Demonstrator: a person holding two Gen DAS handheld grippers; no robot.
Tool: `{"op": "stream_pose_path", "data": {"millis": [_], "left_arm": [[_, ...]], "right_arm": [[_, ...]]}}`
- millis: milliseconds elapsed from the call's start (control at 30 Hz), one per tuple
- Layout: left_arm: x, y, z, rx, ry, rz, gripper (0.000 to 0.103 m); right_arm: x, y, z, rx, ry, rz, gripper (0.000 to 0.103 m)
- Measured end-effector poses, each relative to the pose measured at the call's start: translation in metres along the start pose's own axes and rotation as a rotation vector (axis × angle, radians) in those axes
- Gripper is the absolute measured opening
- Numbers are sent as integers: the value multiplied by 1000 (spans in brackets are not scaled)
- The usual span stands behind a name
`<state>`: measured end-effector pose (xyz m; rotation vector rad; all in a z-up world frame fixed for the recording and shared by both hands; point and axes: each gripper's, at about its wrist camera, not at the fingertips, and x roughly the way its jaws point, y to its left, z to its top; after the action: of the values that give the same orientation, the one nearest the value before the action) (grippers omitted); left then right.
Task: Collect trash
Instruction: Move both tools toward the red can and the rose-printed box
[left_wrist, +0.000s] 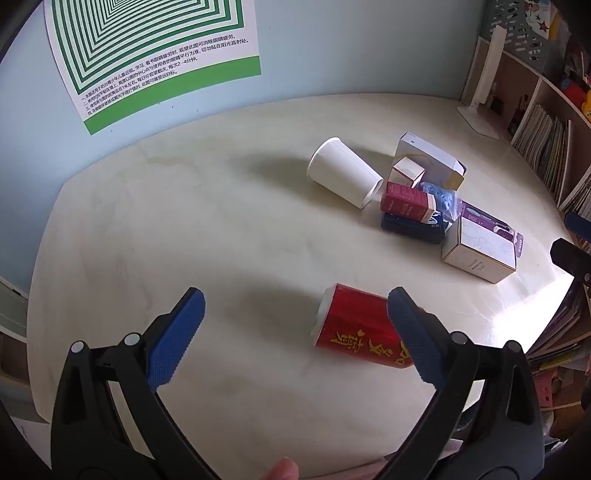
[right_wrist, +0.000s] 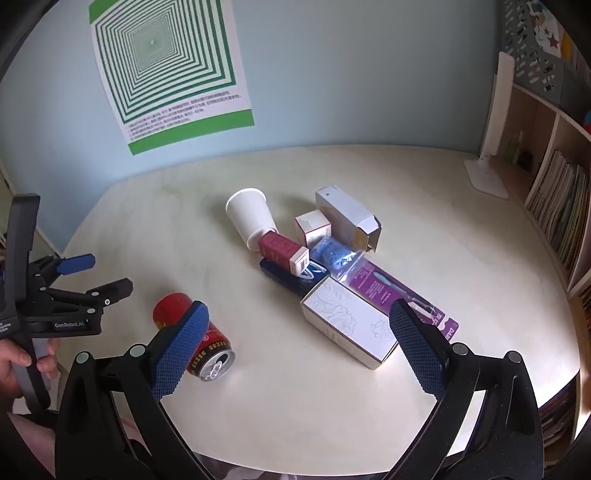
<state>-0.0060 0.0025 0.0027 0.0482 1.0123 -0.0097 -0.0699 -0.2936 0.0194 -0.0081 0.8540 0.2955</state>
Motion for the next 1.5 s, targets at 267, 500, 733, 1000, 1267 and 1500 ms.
{"op": "stream_pose_path", "data": {"millis": [267, 500, 733, 1000, 1267, 1500], "left_arm": [[1, -1, 2, 6, 8, 0, 96], [2, -1, 2, 8, 10, -4, 96], [2, -4, 2, 20, 8, -10, 96], [3, -4, 1, 8, 15, -14, 96], [4, -6, 1, 8, 22, -18, 96], [4, -6, 1, 11, 21, -18, 96]], "right_arm": [[-2, -6, -1, 25, 8, 7, 97], [0, -9, -2, 58, 22, 22, 97], [2, -10, -2, 57, 32, 35, 97], [4, -8, -2, 45, 44, 41, 97], [5, -12, -1, 58, 44, 37, 97], [5, -18, -1, 83, 43, 47, 97]]}}
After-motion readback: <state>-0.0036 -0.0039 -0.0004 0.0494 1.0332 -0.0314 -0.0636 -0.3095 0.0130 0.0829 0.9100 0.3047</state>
